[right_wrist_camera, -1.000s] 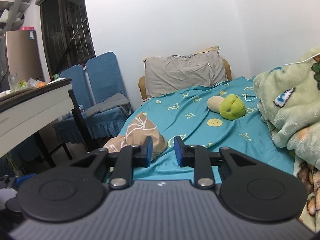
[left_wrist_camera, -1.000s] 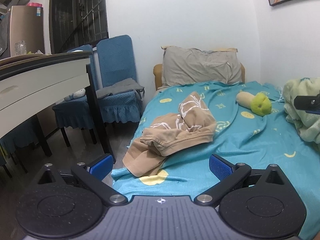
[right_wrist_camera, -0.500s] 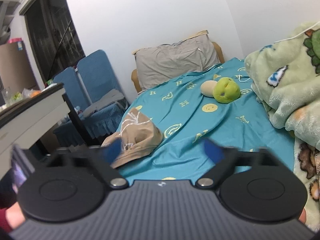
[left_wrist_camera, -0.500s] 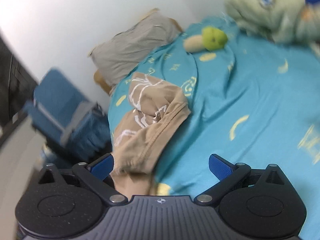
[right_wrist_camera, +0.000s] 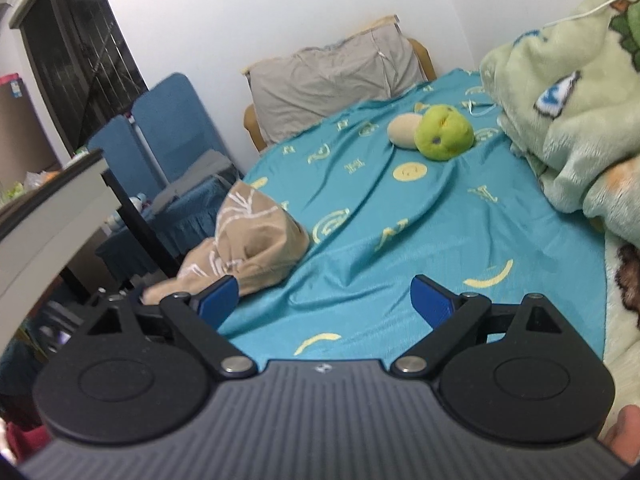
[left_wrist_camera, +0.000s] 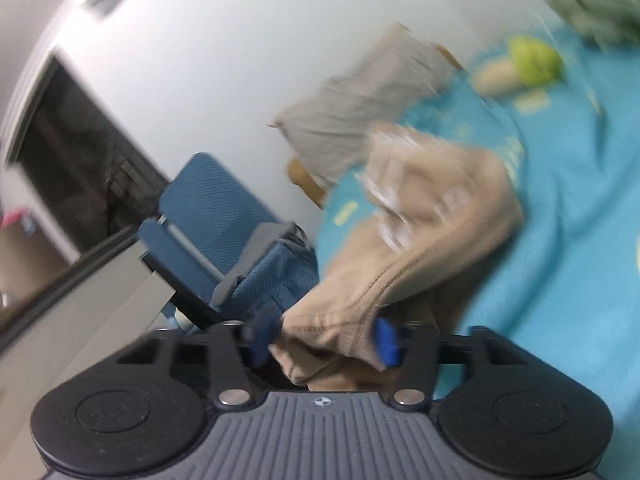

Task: Fold clothes
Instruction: 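Grasp the tan T-shirt edge with the left gripper while the right gripper grasps another edge, then lift the tan T-shirt with both grippers and shake it open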

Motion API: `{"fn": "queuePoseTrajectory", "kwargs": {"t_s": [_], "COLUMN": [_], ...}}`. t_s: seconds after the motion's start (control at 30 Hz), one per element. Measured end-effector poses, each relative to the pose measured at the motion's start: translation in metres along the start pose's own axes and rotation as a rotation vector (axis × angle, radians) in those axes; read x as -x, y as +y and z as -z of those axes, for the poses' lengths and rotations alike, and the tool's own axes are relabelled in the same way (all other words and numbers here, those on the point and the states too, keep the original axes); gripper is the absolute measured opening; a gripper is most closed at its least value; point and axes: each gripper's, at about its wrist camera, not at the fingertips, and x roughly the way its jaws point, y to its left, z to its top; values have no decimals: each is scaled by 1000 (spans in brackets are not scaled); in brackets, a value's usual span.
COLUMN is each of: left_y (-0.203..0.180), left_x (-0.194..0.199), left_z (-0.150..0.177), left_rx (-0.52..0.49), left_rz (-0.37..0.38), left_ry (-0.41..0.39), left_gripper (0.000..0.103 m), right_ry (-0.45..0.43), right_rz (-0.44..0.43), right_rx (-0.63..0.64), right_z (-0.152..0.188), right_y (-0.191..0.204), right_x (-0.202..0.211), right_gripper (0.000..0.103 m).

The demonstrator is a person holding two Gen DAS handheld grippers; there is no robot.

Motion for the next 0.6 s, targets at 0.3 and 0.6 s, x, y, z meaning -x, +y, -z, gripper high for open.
{"fn": "queuePoseTrajectory", "kwargs": {"t_s": [0.3,0.6], "left_y": [68,114], "left_x": [51,165], "left_z": [-24,-32], "left_rx": [340,544], "left_rz": [25,99], "left_ry": [-151,-316], "left_gripper": [13,12], "right_ry": [-2,-69], "right_rz": [10,20], "right_rx": [45,127], "right_z": [8,17], "right_y": [15,29], "right_x": [-15,3], "right_gripper": [94,94]}}
